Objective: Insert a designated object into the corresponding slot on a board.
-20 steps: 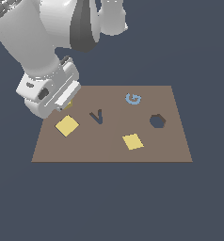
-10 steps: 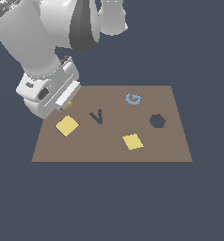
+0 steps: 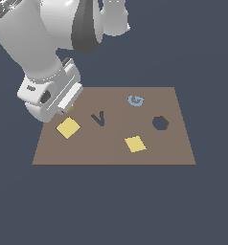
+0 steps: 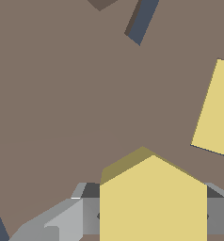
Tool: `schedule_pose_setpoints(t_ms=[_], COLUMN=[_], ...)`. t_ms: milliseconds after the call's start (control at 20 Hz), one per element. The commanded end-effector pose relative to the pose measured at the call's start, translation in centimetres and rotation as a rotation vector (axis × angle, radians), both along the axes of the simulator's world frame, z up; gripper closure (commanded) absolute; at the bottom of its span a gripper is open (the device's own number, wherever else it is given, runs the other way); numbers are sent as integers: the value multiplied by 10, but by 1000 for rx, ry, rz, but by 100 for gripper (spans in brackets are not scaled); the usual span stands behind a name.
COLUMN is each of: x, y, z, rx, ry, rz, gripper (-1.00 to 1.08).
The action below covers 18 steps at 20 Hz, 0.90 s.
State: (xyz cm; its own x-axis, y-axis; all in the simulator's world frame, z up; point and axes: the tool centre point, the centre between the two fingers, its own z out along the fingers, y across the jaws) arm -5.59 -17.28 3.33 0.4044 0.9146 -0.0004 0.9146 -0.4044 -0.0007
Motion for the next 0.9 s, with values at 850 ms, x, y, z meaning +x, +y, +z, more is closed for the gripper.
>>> schedule_pose_setpoints(t_ms=[850], x=[97], y=[122], z=[4], rx=[-1], ry=[-2], rz=[638], gripper=[108])
